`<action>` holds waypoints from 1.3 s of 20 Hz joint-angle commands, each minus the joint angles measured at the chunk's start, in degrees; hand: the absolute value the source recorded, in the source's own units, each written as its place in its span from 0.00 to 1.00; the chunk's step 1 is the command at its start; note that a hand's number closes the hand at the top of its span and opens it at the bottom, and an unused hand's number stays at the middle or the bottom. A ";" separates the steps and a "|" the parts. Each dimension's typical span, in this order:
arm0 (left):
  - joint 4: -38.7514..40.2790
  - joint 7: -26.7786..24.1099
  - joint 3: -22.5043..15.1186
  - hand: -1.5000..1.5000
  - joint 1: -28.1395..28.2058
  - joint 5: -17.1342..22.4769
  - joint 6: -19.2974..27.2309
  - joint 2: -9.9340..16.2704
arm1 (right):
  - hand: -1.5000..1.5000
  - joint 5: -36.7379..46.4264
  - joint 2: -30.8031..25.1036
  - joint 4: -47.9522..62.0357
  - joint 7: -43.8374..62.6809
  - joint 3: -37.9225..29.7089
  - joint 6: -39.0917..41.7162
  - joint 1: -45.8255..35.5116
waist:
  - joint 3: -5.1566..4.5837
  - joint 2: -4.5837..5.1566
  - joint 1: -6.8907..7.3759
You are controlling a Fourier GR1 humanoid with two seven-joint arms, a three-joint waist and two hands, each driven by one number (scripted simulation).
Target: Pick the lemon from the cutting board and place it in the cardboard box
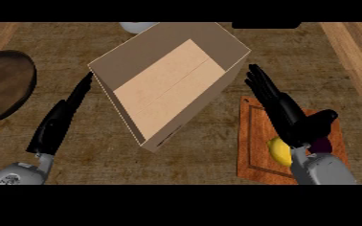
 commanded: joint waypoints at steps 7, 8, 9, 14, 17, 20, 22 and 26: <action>0.61 -2.10 0.37 0.50 -1.81 3.29 -1.94 -5.82 | 0.00 -6.48 5.26 -7.02 -13.17 -11.45 -5.75 9.38 | 3.86 -4.29 -8.37; -0.46 -2.56 -0.82 0.50 -2.53 3.67 -2.58 -7.12 | 0.00 21.56 -20.37 -2.36 -9.93 -2.24 1.51 8.69 | -0.14 -2.77 -2.90; -0.40 -2.43 -0.64 0.50 -2.64 4.43 -3.23 -7.15 | 0.00 25.41 -21.04 -1.12 -11.80 -1.26 -0.61 11.83 | 0.54 -2.13 -3.39; -0.43 -3.79 -1.11 0.50 -1.40 5.03 -3.71 -8.38 | 0.00 42.13 -25.86 -1.46 -23.76 0.47 -11.48 18.65 | 1.14 -1.86 -2.37; -0.77 -3.72 -2.19 0.50 -1.90 4.39 -3.75 -9.63 | 0.00 46.50 -28.70 -4.05 -27.36 -2.49 -18.08 23.65 | 1.15 -1.75 -2.03; 0.79 -3.67 -0.81 0.50 -3.69 4.37 -4.55 -9.51 | 0.00 48.22 -33.17 -17.90 -21.29 -4.39 -18.62 33.10 | 1.01 -1.75 -2.33; -1.16 -2.52 -1.94 0.50 -2.76 3.02 -3.37 -10.66 | 0.00 48.59 -36.05 -21.52 -18.92 -6.65 -16.75 38.48 | 1.07 -1.63 -1.35; 1.29 -3.42 -0.87 0.50 -3.60 2.92 -4.28 -10.65 | 0.00 44.77 -43.27 -31.94 -11.50 -10.05 -6.71 44.81 | 0.96 -1.58 -1.71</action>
